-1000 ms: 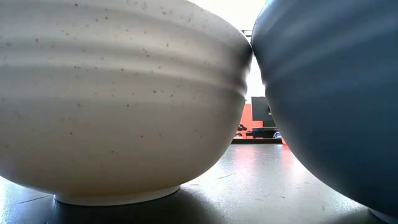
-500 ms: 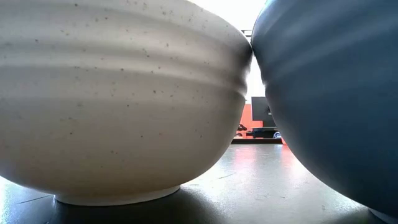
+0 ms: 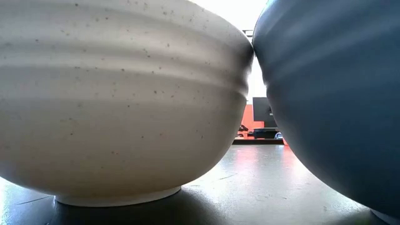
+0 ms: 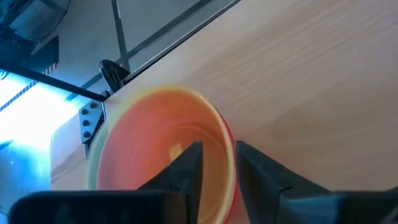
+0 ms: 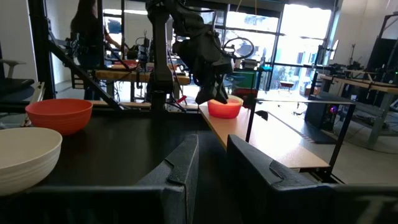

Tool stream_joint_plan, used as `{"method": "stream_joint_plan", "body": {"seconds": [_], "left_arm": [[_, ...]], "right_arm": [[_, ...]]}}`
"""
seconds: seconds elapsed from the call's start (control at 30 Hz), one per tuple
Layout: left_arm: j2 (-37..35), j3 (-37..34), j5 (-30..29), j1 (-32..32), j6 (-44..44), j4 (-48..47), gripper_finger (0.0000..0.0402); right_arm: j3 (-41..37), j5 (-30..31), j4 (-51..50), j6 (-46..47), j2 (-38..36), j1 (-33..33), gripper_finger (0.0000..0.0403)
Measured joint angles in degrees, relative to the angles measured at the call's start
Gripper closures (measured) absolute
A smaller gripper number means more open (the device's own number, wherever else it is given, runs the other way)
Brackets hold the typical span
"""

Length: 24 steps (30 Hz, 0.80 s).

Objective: Place and stack bowls onto a shelf
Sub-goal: Stack the yellow bowl on top of the pink bowl on the shelf, then stack the green bowl on top of the yellow bowl on the shelf

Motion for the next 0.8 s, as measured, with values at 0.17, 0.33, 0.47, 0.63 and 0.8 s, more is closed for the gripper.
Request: {"method": "stream_joint_plan", "body": {"seconds": [0.17,0.33,0.47,0.63,0.8], "left_arm": [[0.0,3.3,0.0,-0.3,0.1,-1.9,0.0306],[-0.1,6.9,0.6,-2.2,0.7,-3.3,0.0306],[-0.1,7.5,0.7,-6.1,2.0,-1.6,0.0306],[-0.1,7.5,2.4,-13.9,1.7,2.9,0.0306],[-0.1,7.5,2.6,-22.3,3.1,11.6,0.0306]], "right_arm": [[0.0,0.0,0.0,0.0,0.0,0.0,0.0328],[0.0,0.0,0.0,0.0,0.0,0.0,0.0328],[0.0,0.0,0.0,0.0,0.0,0.0,0.0328],[0.0,0.0,0.0,0.0,0.0,0.0,0.0328],[0.0,0.0,0.0,0.0,0.0,0.0,0.0328]]}}
